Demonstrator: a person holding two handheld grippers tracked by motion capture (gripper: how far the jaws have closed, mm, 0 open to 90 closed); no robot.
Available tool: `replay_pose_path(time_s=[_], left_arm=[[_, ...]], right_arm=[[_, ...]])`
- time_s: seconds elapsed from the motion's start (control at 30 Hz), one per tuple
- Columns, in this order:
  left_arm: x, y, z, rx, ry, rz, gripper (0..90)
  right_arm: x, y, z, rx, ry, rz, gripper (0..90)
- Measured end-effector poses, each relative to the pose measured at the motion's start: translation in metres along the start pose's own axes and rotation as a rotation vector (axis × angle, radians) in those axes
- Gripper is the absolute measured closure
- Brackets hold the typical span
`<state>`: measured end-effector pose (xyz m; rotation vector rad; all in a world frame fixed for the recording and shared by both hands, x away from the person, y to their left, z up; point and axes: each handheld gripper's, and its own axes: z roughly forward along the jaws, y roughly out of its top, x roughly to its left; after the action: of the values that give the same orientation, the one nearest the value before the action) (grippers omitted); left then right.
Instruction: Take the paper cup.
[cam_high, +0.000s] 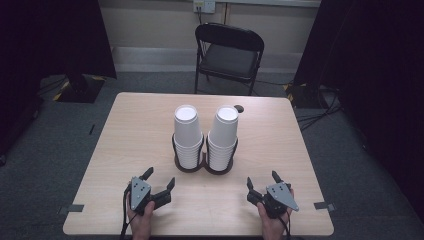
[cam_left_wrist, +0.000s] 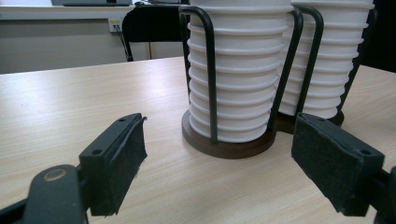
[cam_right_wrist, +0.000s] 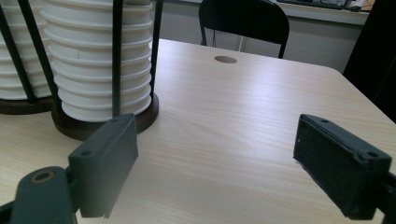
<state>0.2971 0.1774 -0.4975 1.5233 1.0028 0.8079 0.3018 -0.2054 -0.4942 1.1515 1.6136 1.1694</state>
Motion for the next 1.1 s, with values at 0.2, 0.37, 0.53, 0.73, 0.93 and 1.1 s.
replay_pose_path(time_s=[0.2, 0.37, 0.53, 0.73, 0.93, 1.1], left_arm=[[0.001, 0.001, 0.003, 0.020, 0.013, -0.021, 17.1], [0.001, 0.002, 0.003, 0.060, -0.020, -0.009, 17.0], [0.001, 0.005, 0.003, 0.065, -0.048, -0.025, 16.7], [-0.012, 0.016, 0.007, 0.066, -0.088, -0.010, 15.7], [-0.028, 0.033, 0.008, 0.054, -0.133, 0.020, 15.7], [-0.032, 0.041, 0.017, 0.062, -0.189, -0.014, 17.7]], right_arm=[[-0.003, 0.000, 0.000, -0.006, 0.022, 0.019, 13.2], [-0.004, -0.001, -0.003, -0.042, 0.080, 0.021, 12.7], [-0.009, -0.002, -0.002, -0.051, 0.157, 0.051, 13.1], [-0.008, -0.003, -0.001, -0.081, 0.180, 0.044, 14.7], [-0.008, -0.004, -0.004, -0.123, 0.148, 0.055, 18.7], [-0.009, -0.006, -0.006, -0.154, 0.083, 0.098, 19.4]])
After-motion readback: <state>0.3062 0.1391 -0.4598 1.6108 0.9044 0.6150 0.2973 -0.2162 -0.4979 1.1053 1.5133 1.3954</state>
